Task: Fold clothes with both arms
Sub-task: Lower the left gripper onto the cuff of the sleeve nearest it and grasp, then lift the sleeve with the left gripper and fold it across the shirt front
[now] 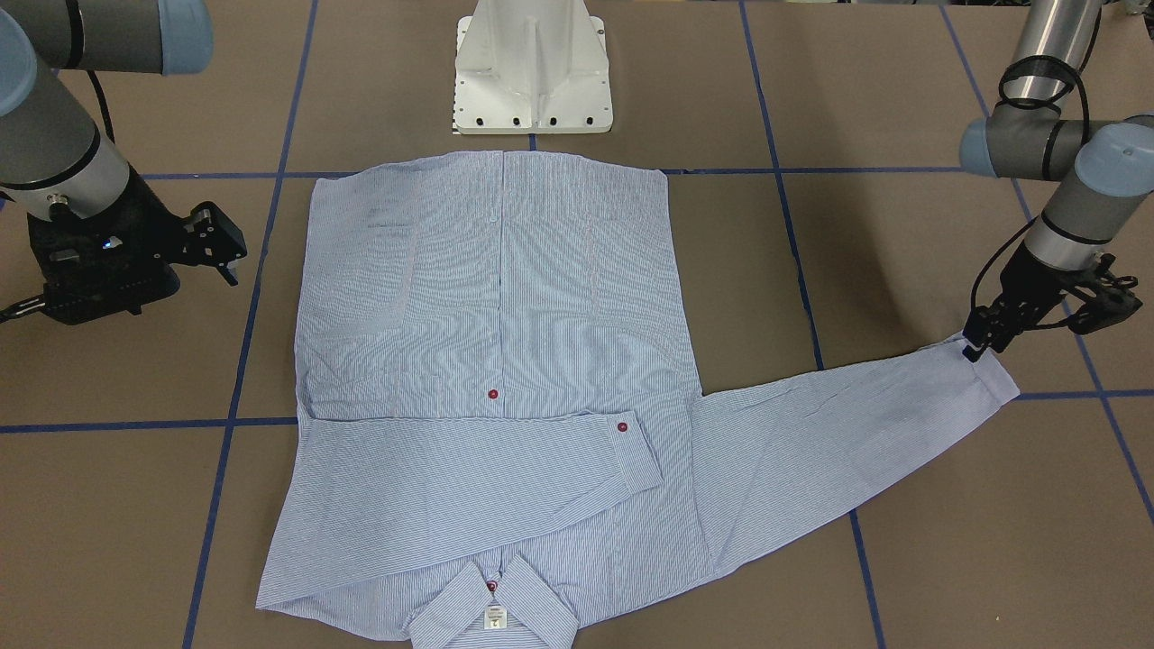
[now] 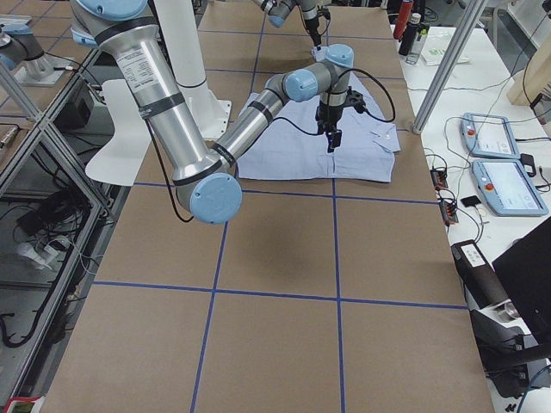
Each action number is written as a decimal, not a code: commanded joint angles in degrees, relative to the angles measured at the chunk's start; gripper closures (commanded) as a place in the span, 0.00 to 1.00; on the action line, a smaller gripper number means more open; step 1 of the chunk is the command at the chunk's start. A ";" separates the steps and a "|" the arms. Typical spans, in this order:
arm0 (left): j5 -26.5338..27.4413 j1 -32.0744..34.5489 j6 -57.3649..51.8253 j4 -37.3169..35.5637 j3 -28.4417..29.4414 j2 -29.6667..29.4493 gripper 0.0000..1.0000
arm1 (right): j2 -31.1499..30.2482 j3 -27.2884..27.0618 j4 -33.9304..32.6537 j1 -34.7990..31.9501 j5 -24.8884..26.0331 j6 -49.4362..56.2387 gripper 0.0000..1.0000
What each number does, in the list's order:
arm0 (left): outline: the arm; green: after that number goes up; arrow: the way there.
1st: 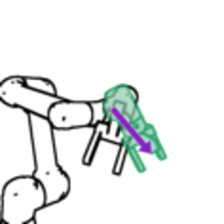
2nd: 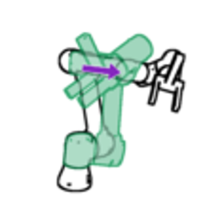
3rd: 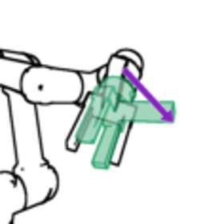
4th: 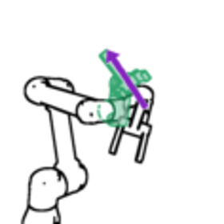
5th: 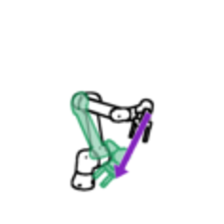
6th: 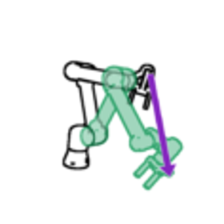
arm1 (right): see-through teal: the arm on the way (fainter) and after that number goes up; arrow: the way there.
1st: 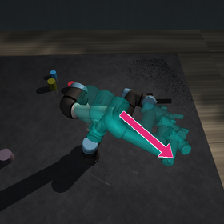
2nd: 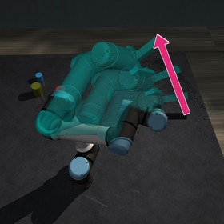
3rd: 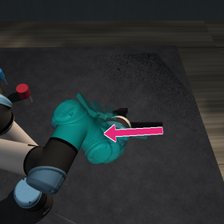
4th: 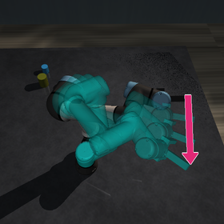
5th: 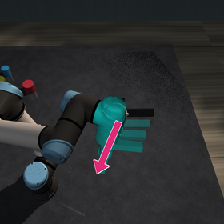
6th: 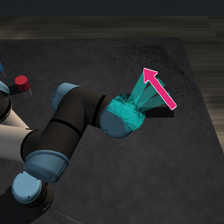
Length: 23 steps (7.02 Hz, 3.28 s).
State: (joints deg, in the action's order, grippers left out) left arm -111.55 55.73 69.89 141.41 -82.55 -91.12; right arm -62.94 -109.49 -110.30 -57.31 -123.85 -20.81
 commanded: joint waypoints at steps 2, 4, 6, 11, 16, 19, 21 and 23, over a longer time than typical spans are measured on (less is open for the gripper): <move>0.28 -0.01 0.07 -0.08 0.37 0.07 0.49 | 0.01 0.06 0.00 0.01 0.01 -0.02 0.01; 0.28 -0.09 0.07 -0.08 0.37 0.16 0.58 | 0.01 0.15 0.00 0.01 0.01 -0.11 0.01; 0.28 -0.09 0.16 -0.08 0.28 0.24 0.73 | 0.01 0.06 0.00 0.10 0.01 -0.11 0.00; -0.59 -0.01 -0.19 -8.37 -7.50 -0.01 1.00 | -0.17 0.06 0.00 -0.08 0.01 0.15 0.01; -1.99 -0.70 4.87 -49.36 -23.36 -24.05 1.00 | -6.49 -0.90 0.00 -2.01 0.01 0.86 0.00; -11.56 -4.03 20.49 -49.65 -21.09 -39.42 1.00 | -14.47 -0.91 9.01 -4.20 -0.08 2.09 0.00; -11.49 -6.76 29.39 -47.65 -10.15 -52.52 1.00 | -16.25 -0.38 11.07 -4.91 -0.08 2.09 0.00; -11.23 -7.82 35.38 -35.74 -1.78 -54.42 1.00 | -16.52 0.15 11.07 -4.91 -0.08 2.26 0.00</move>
State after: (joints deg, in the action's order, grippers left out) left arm -122.95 48.78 101.53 98.84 -89.77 -143.87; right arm -79.24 -109.68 -99.37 -62.17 -123.93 -18.53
